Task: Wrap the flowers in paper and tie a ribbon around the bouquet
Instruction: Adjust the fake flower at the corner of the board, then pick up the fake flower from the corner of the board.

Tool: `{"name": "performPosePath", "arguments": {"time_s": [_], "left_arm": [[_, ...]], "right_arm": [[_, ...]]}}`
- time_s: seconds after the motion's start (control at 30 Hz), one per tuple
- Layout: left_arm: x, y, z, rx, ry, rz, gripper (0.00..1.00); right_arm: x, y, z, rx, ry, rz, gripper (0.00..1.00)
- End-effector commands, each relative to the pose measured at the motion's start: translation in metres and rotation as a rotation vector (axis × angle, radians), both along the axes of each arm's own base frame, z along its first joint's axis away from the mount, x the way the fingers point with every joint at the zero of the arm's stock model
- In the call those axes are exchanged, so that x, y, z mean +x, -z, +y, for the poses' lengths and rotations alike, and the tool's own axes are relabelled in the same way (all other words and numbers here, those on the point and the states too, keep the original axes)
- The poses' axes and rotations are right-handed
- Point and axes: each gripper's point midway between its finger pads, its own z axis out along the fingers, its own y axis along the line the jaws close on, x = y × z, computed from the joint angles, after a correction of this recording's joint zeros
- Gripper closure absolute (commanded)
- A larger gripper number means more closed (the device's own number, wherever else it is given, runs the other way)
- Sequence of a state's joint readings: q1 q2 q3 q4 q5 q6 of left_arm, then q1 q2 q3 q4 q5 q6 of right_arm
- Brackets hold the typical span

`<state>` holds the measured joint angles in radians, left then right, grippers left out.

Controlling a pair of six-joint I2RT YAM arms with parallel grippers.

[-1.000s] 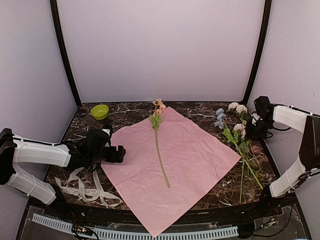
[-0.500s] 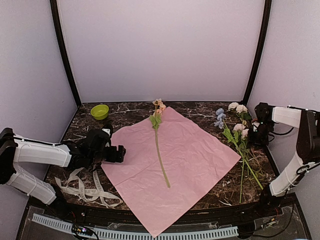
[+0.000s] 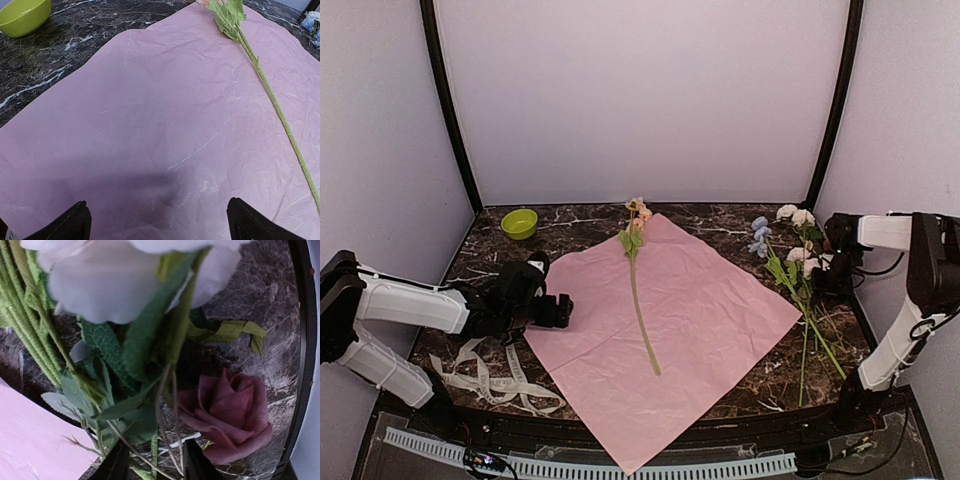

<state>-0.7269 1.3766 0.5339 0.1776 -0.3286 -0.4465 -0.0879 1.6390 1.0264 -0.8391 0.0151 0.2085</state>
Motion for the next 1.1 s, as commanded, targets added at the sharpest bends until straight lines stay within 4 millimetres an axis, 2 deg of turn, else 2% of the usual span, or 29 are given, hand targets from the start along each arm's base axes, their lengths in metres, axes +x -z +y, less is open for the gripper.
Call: {"name": "performPosePath", "arguments": {"time_s": [0.0,0.1,0.27,0.37,0.67,0.7,0.9,0.97,1.07], "left_arm": [[0.002,-0.003,-0.004,-0.007,0.011,-0.015,0.03],[0.002,-0.003,-0.003,0.000,0.011,-0.016,0.03],[0.001,-0.003,-0.002,0.001,0.009,-0.018,0.02],[0.001,-0.004,-0.002,-0.001,0.009,-0.019,0.02],[0.002,-0.006,-0.002,-0.001,0.012,-0.023,0.02],[0.001,-0.005,-0.002,-0.001,0.013,-0.021,0.02],[0.003,-0.008,-0.004,-0.001,0.015,-0.026,0.02],[0.004,-0.009,-0.005,-0.004,0.017,-0.027,0.02],[0.003,-0.010,-0.005,-0.003,0.018,-0.029,0.02]], "right_arm": [[0.000,0.004,0.000,0.003,-0.008,0.009,0.68],[-0.001,0.006,-0.001,-0.006,-0.011,0.017,0.73],[0.000,0.007,0.004,0.008,-0.033,0.018,0.92],[0.002,0.003,0.007,0.013,-0.047,0.010,1.00],[0.009,-0.025,0.010,0.004,-0.063,-0.043,1.00],[0.011,-0.036,0.010,-0.001,-0.065,-0.073,1.00],[0.013,-0.061,0.006,-0.029,-0.063,-0.114,1.00],[0.020,-0.075,0.004,-0.041,-0.061,-0.150,1.00],[0.022,-0.078,0.003,-0.049,-0.062,-0.164,0.97]]}}
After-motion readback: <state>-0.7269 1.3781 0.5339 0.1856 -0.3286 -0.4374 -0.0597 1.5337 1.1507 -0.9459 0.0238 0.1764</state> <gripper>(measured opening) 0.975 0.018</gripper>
